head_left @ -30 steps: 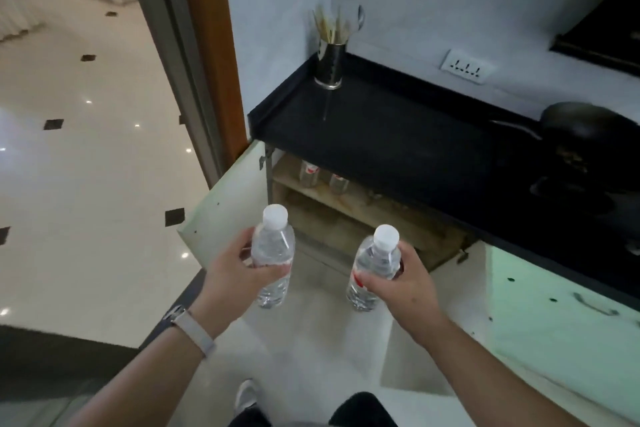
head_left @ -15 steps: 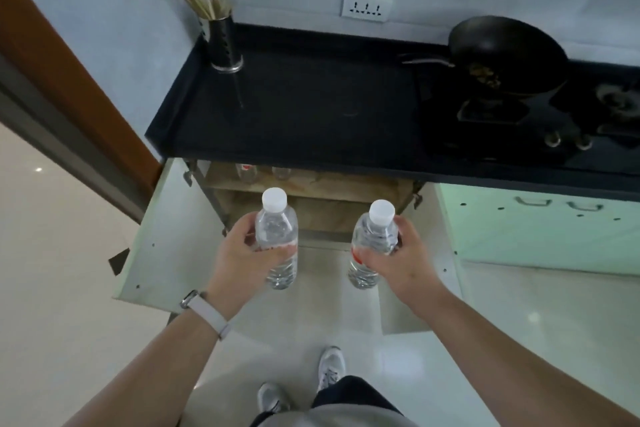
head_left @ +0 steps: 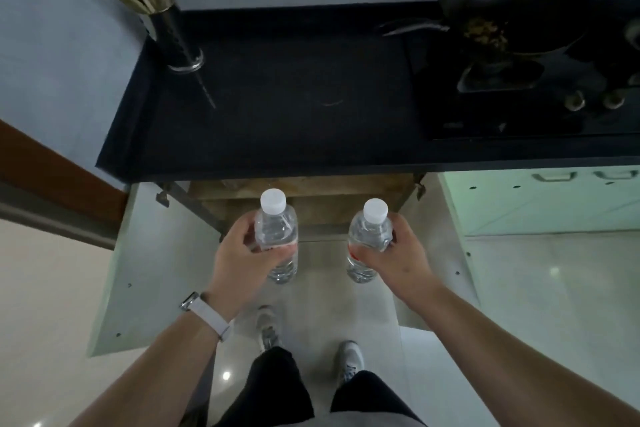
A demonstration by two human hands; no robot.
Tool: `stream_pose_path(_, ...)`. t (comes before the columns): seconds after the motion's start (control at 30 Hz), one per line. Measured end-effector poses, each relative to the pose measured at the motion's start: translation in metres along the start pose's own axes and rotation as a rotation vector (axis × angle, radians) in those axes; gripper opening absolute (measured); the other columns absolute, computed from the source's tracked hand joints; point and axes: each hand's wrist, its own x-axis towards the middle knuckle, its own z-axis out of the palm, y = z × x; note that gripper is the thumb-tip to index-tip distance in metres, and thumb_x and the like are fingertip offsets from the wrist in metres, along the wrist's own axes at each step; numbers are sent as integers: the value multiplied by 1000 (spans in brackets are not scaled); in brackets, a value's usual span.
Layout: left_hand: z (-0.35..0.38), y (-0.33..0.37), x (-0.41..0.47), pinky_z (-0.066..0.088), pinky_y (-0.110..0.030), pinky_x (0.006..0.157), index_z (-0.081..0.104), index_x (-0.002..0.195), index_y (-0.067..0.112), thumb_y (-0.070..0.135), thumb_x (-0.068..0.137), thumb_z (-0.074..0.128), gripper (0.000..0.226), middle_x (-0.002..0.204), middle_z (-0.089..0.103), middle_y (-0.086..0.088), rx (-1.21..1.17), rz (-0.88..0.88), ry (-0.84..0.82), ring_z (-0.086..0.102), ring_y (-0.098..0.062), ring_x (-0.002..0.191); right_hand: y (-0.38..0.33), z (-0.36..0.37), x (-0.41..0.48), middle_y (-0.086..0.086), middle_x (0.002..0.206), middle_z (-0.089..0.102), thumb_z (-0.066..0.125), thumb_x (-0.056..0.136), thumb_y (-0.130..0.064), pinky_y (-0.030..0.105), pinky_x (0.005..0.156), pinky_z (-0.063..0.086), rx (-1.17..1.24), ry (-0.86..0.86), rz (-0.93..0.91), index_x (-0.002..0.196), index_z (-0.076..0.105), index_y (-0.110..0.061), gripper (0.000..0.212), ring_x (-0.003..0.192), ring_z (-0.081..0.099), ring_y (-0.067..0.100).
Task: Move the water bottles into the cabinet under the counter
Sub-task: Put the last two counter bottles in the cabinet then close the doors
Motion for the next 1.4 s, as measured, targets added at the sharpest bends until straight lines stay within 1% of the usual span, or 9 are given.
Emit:
stream_pose_path(0.1,9,-15,27,52,-20,78,62,113,40,23,67,92,58,103,72,15,21,2,-39,68,-2,93,15,8,27,-17,99,64,86,72,-26,18,72,48,-3,30,22,109,49,-39,54,89,63,1)
stream_pose_path(0.27,33,-73,99,55,-36,92,62,116,40,24,64,94,63,108,72,16,-1,-27,-136,68,-5,100,61,33,90,-12,102,66,86,71,-24,26,78,53,13,98,33,115,52,-31,56,91,65,4)
stream_pose_path(0.43,74,-142,167,53,-26,85,61,114,42,23,64,94,63,104,71,22,8,21,-135,68,0,97,131,61,164,-12,105,65,86,70,-25,30,80,55,28,164,12,119,51,-30,60,95,65,9)
stream_pose_path(0.67,133,-228,248,55,-36,91,62,122,36,24,62,95,70,112,72,15,-55,107,-177,69,-8,104,223,85,245,-9,107,65,85,70,-20,31,79,54,84,258,-116,116,52,-29,57,97,66,12)
stream_pose_path(0.77,151,-249,269,56,-37,90,63,120,39,29,60,95,69,111,73,15,-93,156,-198,69,-11,106,246,92,264,-10,105,65,85,71,-19,28,70,52,117,299,-167,112,51,-35,56,91,67,9)
stream_pose_path(0.9,169,-256,287,55,-47,95,63,121,39,34,56,94,71,113,72,14,-131,212,-214,69,-14,108,264,95,279,-8,104,67,84,71,-14,28,77,52,205,308,-229,109,55,-35,52,91,68,6)
stream_pose_path(1.17,196,-225,299,55,-43,94,64,116,38,25,63,89,60,107,73,17,-211,309,-211,69,-9,103,262,82,298,-10,107,66,83,71,-19,32,85,52,256,306,-335,106,53,-41,50,100,66,12)
stream_pose_path(1.3,207,-201,299,57,-33,88,64,115,38,17,71,88,54,103,73,20,-233,399,-186,69,-2,98,246,72,304,-11,105,65,82,74,-21,27,81,53,256,328,-385,105,52,-41,48,95,66,8)
stream_pose_path(1.4,214,-184,302,57,-35,90,65,113,38,19,73,87,49,104,73,19,-204,455,-191,69,-3,98,234,64,309,-9,105,65,80,76,-19,26,79,52,266,331,-418,109,52,-36,47,94,66,8)
